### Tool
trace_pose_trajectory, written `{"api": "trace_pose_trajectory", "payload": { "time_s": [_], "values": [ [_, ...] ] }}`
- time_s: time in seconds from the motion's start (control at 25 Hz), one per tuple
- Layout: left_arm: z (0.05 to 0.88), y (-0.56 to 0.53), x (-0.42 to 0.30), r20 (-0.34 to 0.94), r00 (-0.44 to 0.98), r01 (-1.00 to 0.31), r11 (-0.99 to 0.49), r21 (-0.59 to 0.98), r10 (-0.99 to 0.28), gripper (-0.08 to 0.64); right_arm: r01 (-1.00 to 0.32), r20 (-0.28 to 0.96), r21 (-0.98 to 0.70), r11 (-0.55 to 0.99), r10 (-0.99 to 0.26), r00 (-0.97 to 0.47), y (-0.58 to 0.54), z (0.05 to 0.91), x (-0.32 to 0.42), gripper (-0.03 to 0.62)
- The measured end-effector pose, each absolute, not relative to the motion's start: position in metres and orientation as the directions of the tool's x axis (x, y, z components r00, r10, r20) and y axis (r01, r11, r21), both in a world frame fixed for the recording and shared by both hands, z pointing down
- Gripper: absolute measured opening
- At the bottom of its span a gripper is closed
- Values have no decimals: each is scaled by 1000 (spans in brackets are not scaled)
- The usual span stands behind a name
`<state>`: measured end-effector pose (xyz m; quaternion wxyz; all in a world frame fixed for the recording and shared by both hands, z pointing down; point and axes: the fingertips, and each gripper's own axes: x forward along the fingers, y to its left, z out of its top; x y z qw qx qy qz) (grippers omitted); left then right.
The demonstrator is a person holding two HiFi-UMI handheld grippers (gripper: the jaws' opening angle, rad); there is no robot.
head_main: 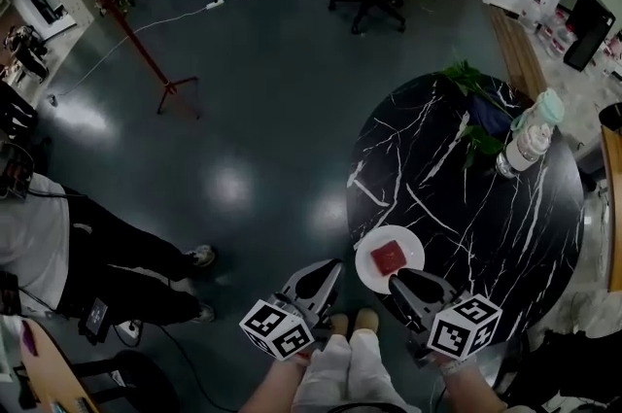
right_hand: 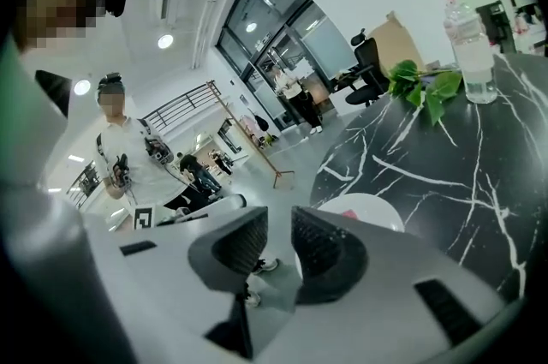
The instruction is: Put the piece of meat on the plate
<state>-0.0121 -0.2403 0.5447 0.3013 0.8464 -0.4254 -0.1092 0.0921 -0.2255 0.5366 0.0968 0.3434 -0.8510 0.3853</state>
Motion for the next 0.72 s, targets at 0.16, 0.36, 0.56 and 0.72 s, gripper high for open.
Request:
{"api": "trace_pose_trajectory", "payload": {
  "time_s": [0.16,0.36,0.56,0.72],
  "values": [
    [527,-230,-4,67,639,-641,-482,597,-767,9,-648,427,-573,502,-492,-759,-213,522,88,52],
    [502,-218,3,57,668,-623,-516,588,-742,9,-634,452,-463,620,-450,-770,-197,500,79,37],
    [480,-212,6,41,686,-612,-545,573,-726,9,-613,410,-447,651,-460,-788,-193,473,75,25],
    [466,-214,8,19,689,-602,-557,572,-725,9,-617,397,-423,664,-476,-785,-189,457,74,14]
  ]
}}
